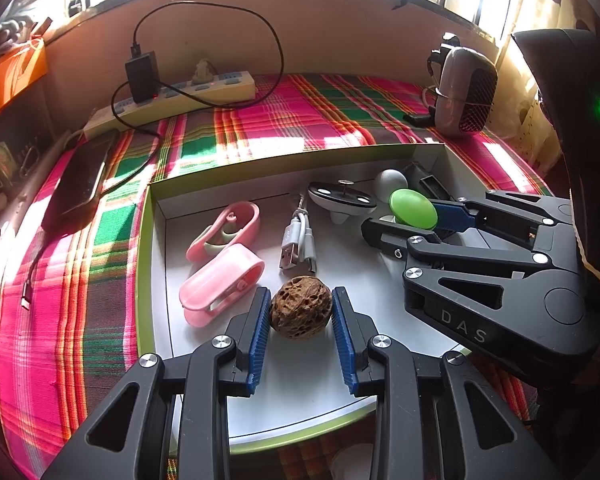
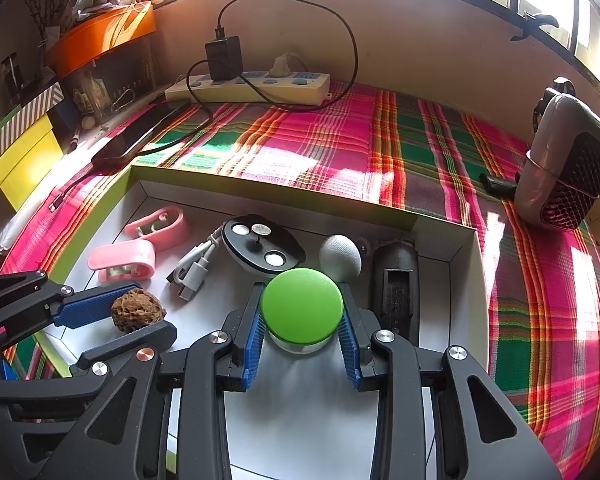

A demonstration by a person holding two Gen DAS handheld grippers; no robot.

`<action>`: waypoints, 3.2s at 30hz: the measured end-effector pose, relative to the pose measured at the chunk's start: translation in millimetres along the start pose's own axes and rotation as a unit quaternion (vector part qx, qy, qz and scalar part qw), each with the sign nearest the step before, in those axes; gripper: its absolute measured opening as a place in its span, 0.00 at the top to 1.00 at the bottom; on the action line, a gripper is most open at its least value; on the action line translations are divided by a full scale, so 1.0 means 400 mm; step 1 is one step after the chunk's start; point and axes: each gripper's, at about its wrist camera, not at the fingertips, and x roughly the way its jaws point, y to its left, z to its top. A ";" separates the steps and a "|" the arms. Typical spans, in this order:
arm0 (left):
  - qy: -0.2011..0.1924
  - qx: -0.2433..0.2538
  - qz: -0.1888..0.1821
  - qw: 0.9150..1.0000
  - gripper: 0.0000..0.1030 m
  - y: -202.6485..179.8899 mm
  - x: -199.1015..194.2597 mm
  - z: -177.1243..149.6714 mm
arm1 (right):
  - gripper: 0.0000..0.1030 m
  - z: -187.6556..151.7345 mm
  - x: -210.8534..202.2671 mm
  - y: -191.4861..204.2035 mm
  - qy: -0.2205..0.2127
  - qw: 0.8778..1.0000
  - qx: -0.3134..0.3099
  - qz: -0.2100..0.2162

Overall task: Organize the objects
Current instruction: 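Lower the walnut and green knob down into the box, then open right gripper releasing the green knob while left gripper releases the walnut, then withdraw both open grippers from the box toward the remaining items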

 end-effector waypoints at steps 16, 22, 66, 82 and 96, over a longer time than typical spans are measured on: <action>-0.001 0.000 0.000 1.000 0.72 0.000 0.000 0.000 | 0.60 -0.002 -0.001 0.005 -0.001 1.000 0.000 -0.004; 0.000 0.001 0.001 1.000 0.72 -0.002 0.000 -0.003 | 0.59 -0.002 -0.002 0.003 -0.002 1.000 0.002 -0.004; -0.055 -0.014 0.016 0.998 0.71 0.000 -0.148 -0.046 | 0.58 -0.036 -0.156 0.003 -0.062 0.997 0.035 -0.008; -0.083 -0.039 0.017 0.996 0.71 0.020 -0.239 -0.127 | 0.59 -0.117 -0.264 0.028 -0.088 0.995 0.039 -0.007; -0.057 -0.027 -0.005 0.998 0.71 -0.009 -0.221 -0.190 | 0.58 -0.198 -0.281 0.030 -0.069 0.996 0.054 0.011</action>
